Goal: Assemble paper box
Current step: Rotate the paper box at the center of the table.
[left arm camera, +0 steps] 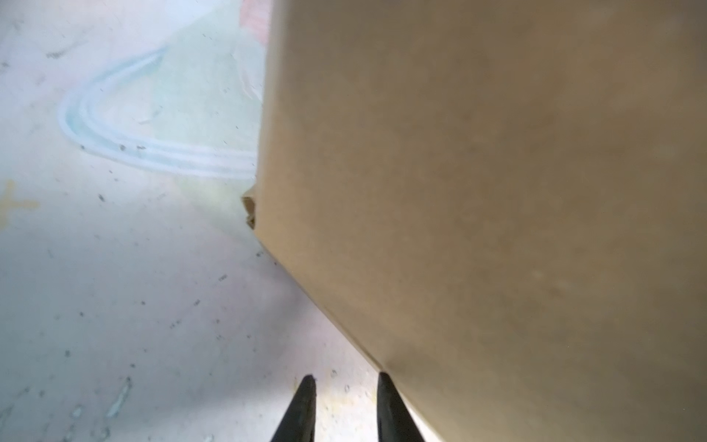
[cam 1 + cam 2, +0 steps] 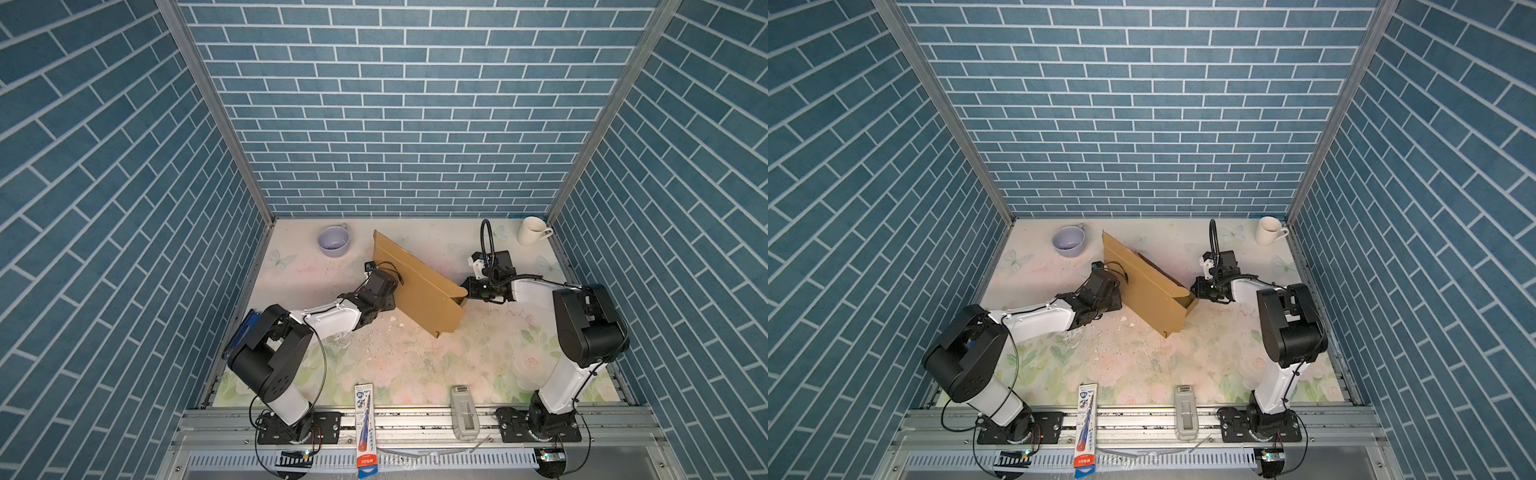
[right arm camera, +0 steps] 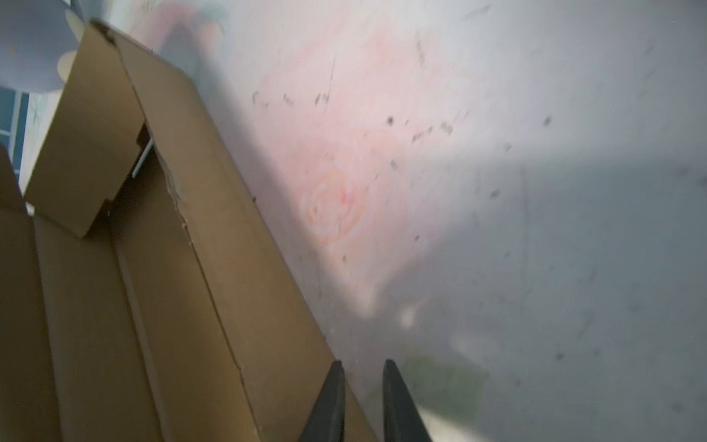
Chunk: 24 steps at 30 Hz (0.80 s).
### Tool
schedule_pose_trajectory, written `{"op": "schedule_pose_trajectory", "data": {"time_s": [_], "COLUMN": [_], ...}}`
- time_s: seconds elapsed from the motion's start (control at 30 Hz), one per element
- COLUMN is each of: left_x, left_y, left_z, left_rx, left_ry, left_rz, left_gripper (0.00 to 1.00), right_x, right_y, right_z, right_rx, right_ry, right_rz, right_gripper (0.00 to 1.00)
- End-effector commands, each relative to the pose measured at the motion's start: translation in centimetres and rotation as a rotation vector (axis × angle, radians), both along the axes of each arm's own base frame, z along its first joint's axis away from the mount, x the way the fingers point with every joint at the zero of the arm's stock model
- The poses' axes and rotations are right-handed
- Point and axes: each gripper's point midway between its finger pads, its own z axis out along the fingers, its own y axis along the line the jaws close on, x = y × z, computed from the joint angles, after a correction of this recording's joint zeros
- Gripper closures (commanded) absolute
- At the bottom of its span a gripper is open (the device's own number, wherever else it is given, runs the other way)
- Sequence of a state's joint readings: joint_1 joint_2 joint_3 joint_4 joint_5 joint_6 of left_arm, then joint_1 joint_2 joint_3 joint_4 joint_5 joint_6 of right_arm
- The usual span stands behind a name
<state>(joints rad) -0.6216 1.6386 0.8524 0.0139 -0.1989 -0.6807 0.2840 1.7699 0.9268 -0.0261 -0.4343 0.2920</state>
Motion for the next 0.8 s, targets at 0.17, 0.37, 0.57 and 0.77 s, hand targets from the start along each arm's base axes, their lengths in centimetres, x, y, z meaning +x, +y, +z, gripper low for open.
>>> {"op": "schedule_pose_trajectory", "data": {"time_s": [0.17, 0.37, 0.57, 0.77], "left_x": [3.7, 6.2, 8.9, 9.9], "left_y": [0.4, -1.0, -1.9, -0.2], "left_z": [0.1, 0.7, 1.8, 5.1], "left_rx": [-0.014, -0.060, -0.102, -0.141], "left_ry": [-0.043, -0.057, -0.075, -0.110], "left_rz": [0.010, -0.038, -0.073, -0.059], "left_gripper": [0.70, 0.68, 0.67, 0.64], "right_x": [-4.9, -9.0, -12.6, -13.2], "right_y": [2.3, 3.0, 4.4, 3.5], "right_z": [1.0, 1.3, 1.3, 2.5], "right_rx": [0.064, 0.075, 0.081, 0.044], "right_ry": [-0.012, -0.001, 0.015, -0.028], "right_rz": [-0.013, -0.016, 0.022, -0.010], "right_gripper": [0.81, 0.81, 0.80, 0.80]}}
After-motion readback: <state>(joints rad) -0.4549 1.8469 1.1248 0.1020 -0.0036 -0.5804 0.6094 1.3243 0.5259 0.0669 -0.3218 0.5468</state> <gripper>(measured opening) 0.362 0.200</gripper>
